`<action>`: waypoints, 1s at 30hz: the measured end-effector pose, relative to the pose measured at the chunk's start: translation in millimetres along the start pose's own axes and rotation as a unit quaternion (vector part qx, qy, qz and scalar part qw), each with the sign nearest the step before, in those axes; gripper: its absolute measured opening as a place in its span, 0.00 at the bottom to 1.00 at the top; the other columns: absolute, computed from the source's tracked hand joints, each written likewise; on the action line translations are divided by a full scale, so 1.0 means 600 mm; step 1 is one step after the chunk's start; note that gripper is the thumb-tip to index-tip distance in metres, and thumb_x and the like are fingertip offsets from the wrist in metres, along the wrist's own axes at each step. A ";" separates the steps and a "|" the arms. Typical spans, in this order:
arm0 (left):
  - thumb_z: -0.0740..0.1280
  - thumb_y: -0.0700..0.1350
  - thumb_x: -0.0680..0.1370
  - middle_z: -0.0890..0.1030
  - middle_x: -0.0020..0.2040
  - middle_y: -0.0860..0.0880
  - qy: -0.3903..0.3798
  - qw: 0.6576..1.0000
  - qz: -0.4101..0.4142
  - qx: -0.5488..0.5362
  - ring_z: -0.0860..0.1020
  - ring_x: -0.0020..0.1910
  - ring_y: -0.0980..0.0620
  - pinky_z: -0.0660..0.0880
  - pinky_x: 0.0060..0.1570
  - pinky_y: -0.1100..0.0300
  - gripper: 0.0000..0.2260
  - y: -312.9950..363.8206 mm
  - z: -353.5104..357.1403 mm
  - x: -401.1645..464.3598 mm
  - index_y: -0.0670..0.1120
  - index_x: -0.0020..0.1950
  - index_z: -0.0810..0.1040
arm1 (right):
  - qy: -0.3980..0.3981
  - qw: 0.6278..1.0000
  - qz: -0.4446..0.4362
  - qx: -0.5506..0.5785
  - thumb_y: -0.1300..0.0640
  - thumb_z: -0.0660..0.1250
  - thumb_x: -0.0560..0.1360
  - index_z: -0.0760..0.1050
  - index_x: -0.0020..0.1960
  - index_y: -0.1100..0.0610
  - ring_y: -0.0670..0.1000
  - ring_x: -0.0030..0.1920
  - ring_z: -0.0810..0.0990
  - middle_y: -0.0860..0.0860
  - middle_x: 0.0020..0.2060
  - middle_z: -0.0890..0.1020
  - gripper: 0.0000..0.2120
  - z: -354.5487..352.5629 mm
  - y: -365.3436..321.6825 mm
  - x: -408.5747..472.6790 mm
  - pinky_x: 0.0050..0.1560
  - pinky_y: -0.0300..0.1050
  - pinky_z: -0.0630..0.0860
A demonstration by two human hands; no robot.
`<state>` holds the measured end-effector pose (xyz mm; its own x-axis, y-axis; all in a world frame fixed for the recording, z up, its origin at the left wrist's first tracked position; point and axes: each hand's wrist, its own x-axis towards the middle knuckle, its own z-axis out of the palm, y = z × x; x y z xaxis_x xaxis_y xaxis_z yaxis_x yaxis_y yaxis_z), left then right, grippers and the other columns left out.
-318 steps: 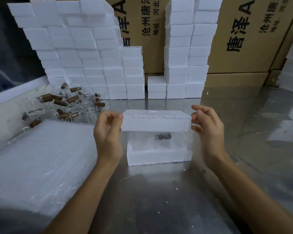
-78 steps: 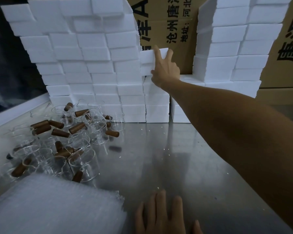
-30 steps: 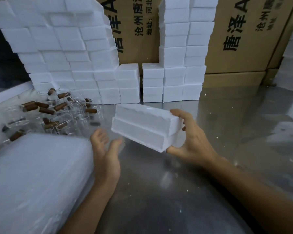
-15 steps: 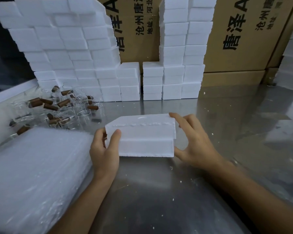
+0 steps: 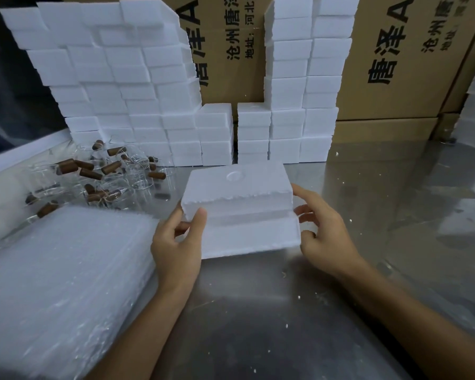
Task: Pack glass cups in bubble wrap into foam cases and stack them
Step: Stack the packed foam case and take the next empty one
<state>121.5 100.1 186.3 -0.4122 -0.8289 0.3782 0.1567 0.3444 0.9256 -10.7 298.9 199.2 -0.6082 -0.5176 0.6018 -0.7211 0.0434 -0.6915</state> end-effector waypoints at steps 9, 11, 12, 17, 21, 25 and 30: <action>0.67 0.53 0.69 0.75 0.37 0.50 -0.062 0.994 -0.083 -0.021 0.74 0.37 0.53 0.76 0.42 0.55 0.15 0.019 -0.001 -0.001 0.55 0.54 0.83 | -0.043 0.989 0.069 0.124 0.55 0.59 0.69 0.69 0.74 0.47 0.44 0.39 0.75 0.59 0.58 0.80 0.32 -0.002 -0.010 0.002 0.47 0.37 0.72; 0.67 0.54 0.68 0.80 0.43 0.49 -0.093 0.989 -0.105 -0.043 0.78 0.44 0.49 0.78 0.52 0.46 0.16 0.023 -0.002 -0.003 0.59 0.55 0.83 | -0.044 0.991 0.067 0.109 0.44 0.59 0.72 0.67 0.75 0.44 0.43 0.40 0.75 0.48 0.59 0.81 0.30 0.001 -0.011 -0.001 0.47 0.37 0.72; 0.67 0.55 0.68 0.83 0.45 0.51 -0.107 0.987 -0.111 -0.046 0.81 0.46 0.49 0.78 0.54 0.45 0.16 0.025 -0.004 -0.004 0.59 0.55 0.83 | -0.042 0.992 0.074 0.095 0.41 0.59 0.73 0.66 0.75 0.42 0.48 0.39 0.75 0.49 0.56 0.82 0.30 0.002 -0.010 -0.002 0.46 0.39 0.73; 0.68 0.53 0.72 0.78 0.27 0.58 -0.104 0.984 -0.139 -0.027 0.76 0.29 0.57 0.71 0.36 0.55 0.09 0.029 -0.008 0.004 0.50 0.34 0.81 | -0.038 0.997 0.064 0.033 0.46 0.62 0.78 0.65 0.69 0.31 0.47 0.30 0.67 0.42 0.28 0.74 0.22 0.002 -0.007 -0.006 0.36 0.37 0.68; 0.67 0.53 0.78 0.77 0.33 0.45 -0.095 0.985 -0.142 0.006 0.75 0.36 0.47 0.70 0.40 0.55 0.17 0.018 -0.009 0.007 0.40 0.40 0.80 | -0.039 0.997 0.062 0.009 0.51 0.62 0.82 0.65 0.68 0.31 0.44 0.28 0.66 0.28 0.32 0.74 0.20 0.007 -0.010 -0.005 0.36 0.28 0.68; 0.65 0.60 0.78 0.67 0.32 0.45 -0.089 0.987 -0.119 0.055 0.67 0.33 0.50 0.63 0.35 0.57 0.27 0.022 -0.008 0.003 0.36 0.35 0.70 | -0.059 0.992 0.105 0.030 0.48 0.59 0.83 0.74 0.67 0.37 0.56 0.53 0.81 0.35 0.55 0.82 0.15 0.008 -0.014 -0.004 0.50 0.34 0.76; 0.63 0.60 0.79 0.60 0.27 0.48 -0.076 0.983 -0.070 0.151 0.61 0.28 0.50 0.58 0.32 0.56 0.27 0.032 -0.005 0.003 0.47 0.29 0.57 | -0.058 0.985 0.164 -0.001 0.43 0.58 0.82 0.80 0.48 0.34 0.35 0.39 0.77 0.31 0.43 0.82 0.12 0.016 -0.012 -0.002 0.41 0.22 0.68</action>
<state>126.6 103.9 205.0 -0.5444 -0.8097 0.2191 -0.1754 0.3653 0.9142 -1.3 290.9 199.5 -0.7671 -0.5693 0.2958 -0.4924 0.2268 -0.8403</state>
